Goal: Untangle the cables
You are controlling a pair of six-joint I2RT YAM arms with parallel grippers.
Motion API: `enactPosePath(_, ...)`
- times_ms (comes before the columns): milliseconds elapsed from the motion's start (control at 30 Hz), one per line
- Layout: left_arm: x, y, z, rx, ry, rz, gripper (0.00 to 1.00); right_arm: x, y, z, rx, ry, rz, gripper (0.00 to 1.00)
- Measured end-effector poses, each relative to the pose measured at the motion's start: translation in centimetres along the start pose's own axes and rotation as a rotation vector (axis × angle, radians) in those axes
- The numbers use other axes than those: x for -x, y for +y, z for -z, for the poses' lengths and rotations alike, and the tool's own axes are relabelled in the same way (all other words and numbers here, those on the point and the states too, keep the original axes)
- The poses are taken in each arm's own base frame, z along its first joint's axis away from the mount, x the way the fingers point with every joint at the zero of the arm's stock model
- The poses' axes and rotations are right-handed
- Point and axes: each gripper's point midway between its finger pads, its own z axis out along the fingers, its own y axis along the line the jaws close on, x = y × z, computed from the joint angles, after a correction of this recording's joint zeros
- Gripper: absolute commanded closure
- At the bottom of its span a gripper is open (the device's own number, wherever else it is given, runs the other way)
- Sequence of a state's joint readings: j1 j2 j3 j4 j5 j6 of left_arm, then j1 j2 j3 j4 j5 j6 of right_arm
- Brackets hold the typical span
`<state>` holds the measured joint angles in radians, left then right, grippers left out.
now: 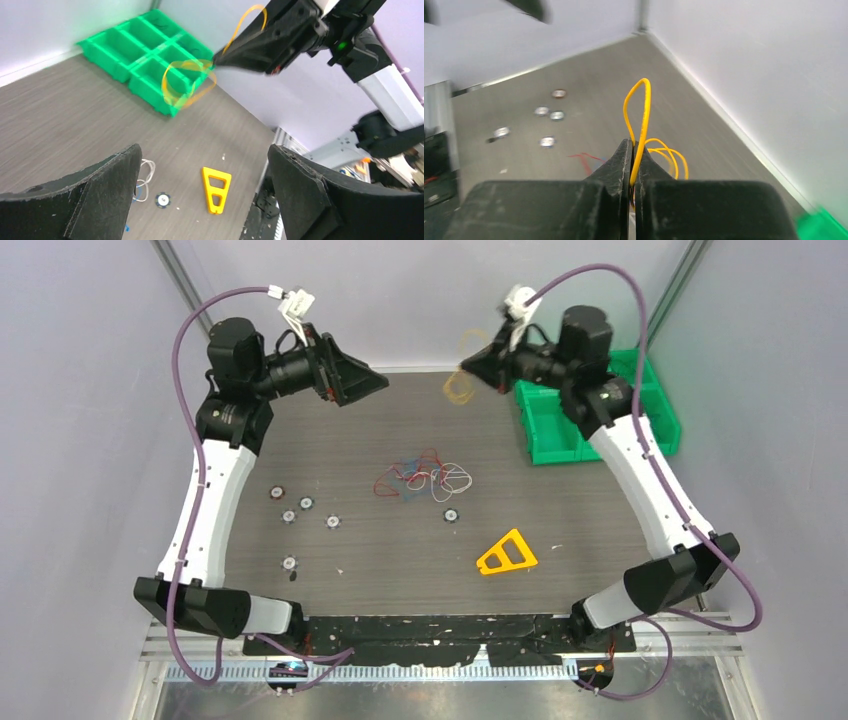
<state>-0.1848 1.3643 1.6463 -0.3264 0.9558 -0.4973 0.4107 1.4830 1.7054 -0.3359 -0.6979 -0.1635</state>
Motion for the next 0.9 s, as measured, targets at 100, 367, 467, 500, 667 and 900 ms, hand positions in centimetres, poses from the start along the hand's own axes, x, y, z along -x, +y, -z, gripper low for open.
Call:
enactPosePath(100, 0.4, 1.9, 0.3, 0.065, -0.021, -0.005, 0.00, -1.4, -7.2, 3.9, -0.189, 0.026, -0.034, 0.95)
enactPosePath(367, 0.2, 3.5, 0.2, 0.109, -0.012, -0.077, 0.01, -6.3, -26.5, 14.2, -0.642, 0.045, -0.117, 0.94)
enactPosePath(467, -0.2, 4.8, -0.1, 0.137, 0.005, -0.090, 0.00, -9.3, -33.5, 17.1, -0.760, 0.022, -0.179, 0.95)
enactPosePath(500, -0.5, 5.4, -0.2, 0.148, 0.015, -0.089, 0.00, -10.6, -35.5, 17.9, -0.793, 0.017, -0.201, 0.94)
enactPosePath(667, -2.3, 8.3, -0.3, 0.223, 0.080, -0.074, 0.01, -18.0, -43.0, 20.4, -0.897, 0.019, -0.288, 0.95)
enactPosePath(900, -4.8, 12.3, 1.0, 0.354, 0.163, -0.015, 0.01, -24.8, -46.2, 19.0, -0.908, 0.030, -0.358, 0.95)
